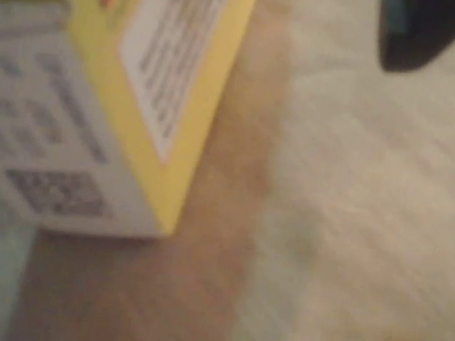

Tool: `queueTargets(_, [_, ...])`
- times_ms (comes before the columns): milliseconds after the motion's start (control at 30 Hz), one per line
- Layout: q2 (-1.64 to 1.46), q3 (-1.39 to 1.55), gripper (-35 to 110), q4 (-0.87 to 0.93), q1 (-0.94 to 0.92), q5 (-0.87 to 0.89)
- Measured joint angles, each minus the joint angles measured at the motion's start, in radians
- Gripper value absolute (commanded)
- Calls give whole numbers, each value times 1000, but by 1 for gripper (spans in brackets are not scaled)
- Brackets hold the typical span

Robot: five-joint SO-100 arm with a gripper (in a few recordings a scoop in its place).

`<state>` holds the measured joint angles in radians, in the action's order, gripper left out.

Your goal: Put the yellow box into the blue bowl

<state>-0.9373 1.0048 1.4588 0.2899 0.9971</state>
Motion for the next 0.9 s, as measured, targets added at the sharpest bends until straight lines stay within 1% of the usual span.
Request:
queueTargets(300, [0,0,37,0,0,0])
queueTargets(633, [0,0,11,0,0,0])
queueTargets(833, [3,-2,0,-11,0,0])
queueTargets(900, [14,-5,-1,-11,0,0])
